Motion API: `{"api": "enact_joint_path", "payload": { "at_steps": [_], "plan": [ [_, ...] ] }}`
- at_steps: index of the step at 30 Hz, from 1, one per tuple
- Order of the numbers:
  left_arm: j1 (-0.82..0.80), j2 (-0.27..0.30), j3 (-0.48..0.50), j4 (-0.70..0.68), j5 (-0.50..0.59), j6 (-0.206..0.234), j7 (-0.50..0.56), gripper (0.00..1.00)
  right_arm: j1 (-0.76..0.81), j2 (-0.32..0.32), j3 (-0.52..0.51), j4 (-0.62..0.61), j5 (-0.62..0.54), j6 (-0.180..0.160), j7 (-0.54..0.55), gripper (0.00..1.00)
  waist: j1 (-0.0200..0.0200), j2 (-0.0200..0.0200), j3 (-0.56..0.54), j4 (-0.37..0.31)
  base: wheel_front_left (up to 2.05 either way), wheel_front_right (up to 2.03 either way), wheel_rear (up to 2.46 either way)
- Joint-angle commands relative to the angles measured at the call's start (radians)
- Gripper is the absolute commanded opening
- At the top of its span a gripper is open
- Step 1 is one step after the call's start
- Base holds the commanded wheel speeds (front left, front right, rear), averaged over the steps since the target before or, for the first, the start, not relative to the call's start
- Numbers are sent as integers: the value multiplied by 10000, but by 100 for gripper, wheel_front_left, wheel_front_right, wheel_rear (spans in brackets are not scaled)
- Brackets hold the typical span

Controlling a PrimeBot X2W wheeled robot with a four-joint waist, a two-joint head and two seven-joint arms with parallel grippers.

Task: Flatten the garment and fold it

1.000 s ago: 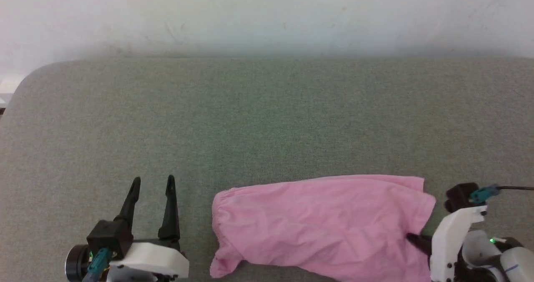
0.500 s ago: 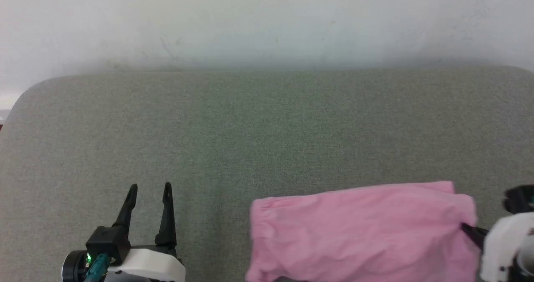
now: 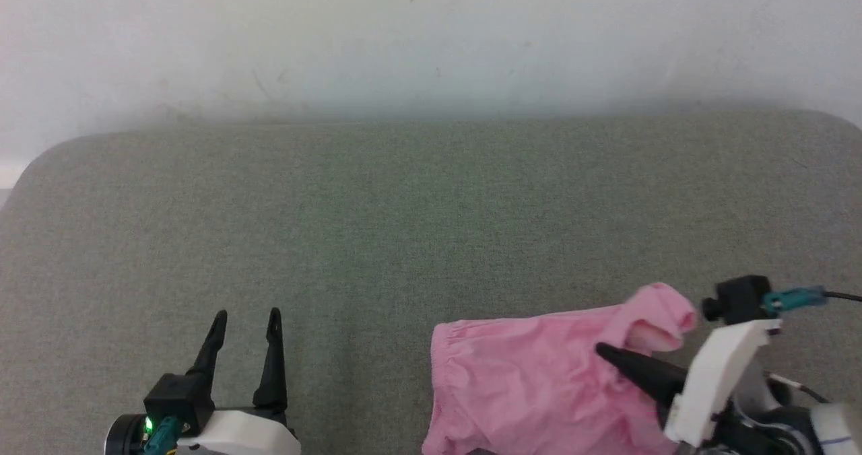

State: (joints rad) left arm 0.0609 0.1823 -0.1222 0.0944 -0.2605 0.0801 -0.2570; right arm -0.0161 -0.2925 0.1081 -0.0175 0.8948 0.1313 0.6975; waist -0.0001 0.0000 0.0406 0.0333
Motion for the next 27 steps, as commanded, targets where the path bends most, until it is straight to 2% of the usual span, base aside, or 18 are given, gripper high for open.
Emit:
{"api": "enact_joint_path", "payload": {
  "at_steps": [1, 7, 11, 12, 13, 14, 18, 22, 24, 27],
  "plan": [
    [-42, -24, 34, 58, 55, -62, -47, 100, -269, 326, 247, -141, 250, -6, 92, 0, 1, 0, 43, 22, 0, 0, 0],
    [-460, -45, -114, 269, 136, -231, -47, 100, -1195, 1599, 1588, 516, 622, -6, -339, 0, 1, 0, 318, 299, 0, 0, 0],
    [-668, -116, -173, 421, 167, -278, -47, 100, -1587, 1859, 2605, 1391, 468, -6, -774, 0, 1, 0, 478, 514, 0, 0, 0],
    [-704, -136, -174, 452, 167, -284, -47, 100, -1661, 1852, 2833, 1670, 278, -6, -893, 28, 1, 0, 517, 550, 0, 0, 0],
    [-734, -158, -177, 468, 175, -290, -47, 100, -1740, 1824, 3065, 1941, 77, -6, -993, 89, 1, 0, 545, 581, 0, 0, 0],
    [-752, -178, -177, 480, 186, -291, -47, 100, -1836, 1774, 3294, 2134, -118, -6, -1135, 100, 1, 0, 556, 601, 0, 0, 0],
    [-754, -224, -114, 519, 205, -284, -47, 100, -2220, 1371, 4178, 2291, -784, -6, -1768, 100, 1, 0, 590, 589, 0, 0, 0],
    [-690, -241, -2, 547, 222, -255, -47, 100, -2559, 585, 5104, 1505, -1644, -6, -2574, 100, 1, 0, 522, 440, 0, 0, 0],
    [-697, -255, 16, 560, 220, -284, -47, 100, -2526, 312, 5166, 1017, -1846, -6, -3183, 100, 1, 0, 488, 393, 0, 0, 0],
    [-746, -277, 79, 560, 219, -299, -47, 100, -2332, -108, 4742, 412, -2608, -6, -4434, 100, 1, 0, 445, 309, 0, 0, 0]
  ]
}}
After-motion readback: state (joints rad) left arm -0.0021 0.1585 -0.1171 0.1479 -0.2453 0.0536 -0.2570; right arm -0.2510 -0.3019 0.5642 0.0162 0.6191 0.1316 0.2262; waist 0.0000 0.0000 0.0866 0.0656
